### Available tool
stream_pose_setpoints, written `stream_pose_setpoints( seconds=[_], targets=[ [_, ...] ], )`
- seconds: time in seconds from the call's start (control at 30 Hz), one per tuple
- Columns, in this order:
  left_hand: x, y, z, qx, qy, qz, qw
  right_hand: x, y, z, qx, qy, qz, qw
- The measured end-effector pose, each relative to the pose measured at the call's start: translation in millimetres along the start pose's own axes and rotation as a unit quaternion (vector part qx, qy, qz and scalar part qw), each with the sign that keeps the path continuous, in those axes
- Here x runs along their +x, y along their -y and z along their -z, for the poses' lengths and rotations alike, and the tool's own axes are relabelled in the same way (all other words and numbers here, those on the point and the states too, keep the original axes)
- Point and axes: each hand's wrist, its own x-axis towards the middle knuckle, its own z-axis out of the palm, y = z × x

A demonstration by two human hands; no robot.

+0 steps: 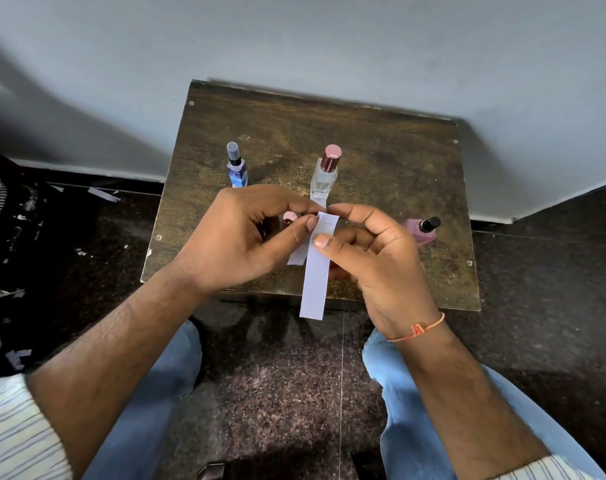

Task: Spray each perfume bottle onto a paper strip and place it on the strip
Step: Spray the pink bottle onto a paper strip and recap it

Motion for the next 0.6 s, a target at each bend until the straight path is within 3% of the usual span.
stream_pose_setpoints(
  seconds=[0.37, 0.6],
  targets=[
    [6.8, 8.6, -12.2, -0.112, 0.035, 0.027, 0.993, -0.2, 7.3, 8.5, 0.05, 0.019, -0.032, 0.998],
    [10.6, 3.7, -17.1, -0.056, 0.034, 0.014, 0.998, -4.1, 8.3, 10.3, 0.057, 0.013, -0.019, 0.998]
  ],
)
